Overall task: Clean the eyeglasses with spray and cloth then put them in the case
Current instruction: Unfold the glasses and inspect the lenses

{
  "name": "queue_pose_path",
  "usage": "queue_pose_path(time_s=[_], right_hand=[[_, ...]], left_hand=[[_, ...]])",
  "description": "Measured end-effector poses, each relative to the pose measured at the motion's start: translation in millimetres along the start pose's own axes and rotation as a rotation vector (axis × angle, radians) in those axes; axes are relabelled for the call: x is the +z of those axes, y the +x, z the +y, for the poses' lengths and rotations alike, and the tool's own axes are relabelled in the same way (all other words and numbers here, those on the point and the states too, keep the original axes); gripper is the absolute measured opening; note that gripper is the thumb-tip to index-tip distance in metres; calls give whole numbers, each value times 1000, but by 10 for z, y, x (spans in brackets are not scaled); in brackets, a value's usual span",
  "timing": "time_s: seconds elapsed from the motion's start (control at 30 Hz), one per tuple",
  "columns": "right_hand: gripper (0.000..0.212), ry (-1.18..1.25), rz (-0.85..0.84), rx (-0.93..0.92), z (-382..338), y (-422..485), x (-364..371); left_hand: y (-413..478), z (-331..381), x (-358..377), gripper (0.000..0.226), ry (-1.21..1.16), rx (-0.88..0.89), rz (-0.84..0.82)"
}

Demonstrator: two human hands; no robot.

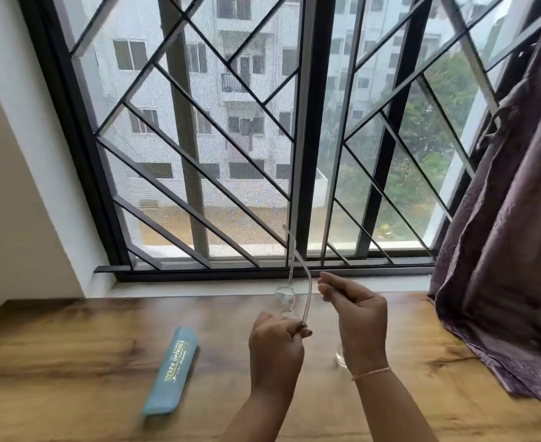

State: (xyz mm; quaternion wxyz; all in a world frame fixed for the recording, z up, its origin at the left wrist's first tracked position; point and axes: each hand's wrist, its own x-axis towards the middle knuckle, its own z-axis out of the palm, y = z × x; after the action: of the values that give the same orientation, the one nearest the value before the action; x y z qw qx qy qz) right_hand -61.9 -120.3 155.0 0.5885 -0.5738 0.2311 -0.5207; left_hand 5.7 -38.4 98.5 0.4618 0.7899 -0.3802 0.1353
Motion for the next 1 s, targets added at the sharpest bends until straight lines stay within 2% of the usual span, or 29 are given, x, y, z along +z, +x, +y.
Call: queue_pose_path(time_s=[0.13, 0.27, 0.43, 0.67, 0.77, 0.9, 1.0], right_hand=[[24, -91, 137, -5, 140, 78, -139], [24, -143, 204, 51, 289, 115, -229], [27, -254, 209, 68, 455, 107, -217], [23, -177, 195, 191, 646, 137, -175], [12, -108, 152, 229, 665, 125, -174], [15, -68, 121, 231, 639, 97, -185], [8, -61, 105, 276, 670, 73, -199]], left_hand=[[15, 12, -95, 14, -82, 22, 1], [30, -11, -206, 14, -174, -40, 17], [61, -4, -404, 32, -266, -112, 22], [161, -39, -608, 28, -361, -268, 35], [198, -103, -622, 25, -391, -352, 67], [241, -303, -542, 29, -445, -476, 99], [251, -431, -456, 21, -494, -563, 113]])
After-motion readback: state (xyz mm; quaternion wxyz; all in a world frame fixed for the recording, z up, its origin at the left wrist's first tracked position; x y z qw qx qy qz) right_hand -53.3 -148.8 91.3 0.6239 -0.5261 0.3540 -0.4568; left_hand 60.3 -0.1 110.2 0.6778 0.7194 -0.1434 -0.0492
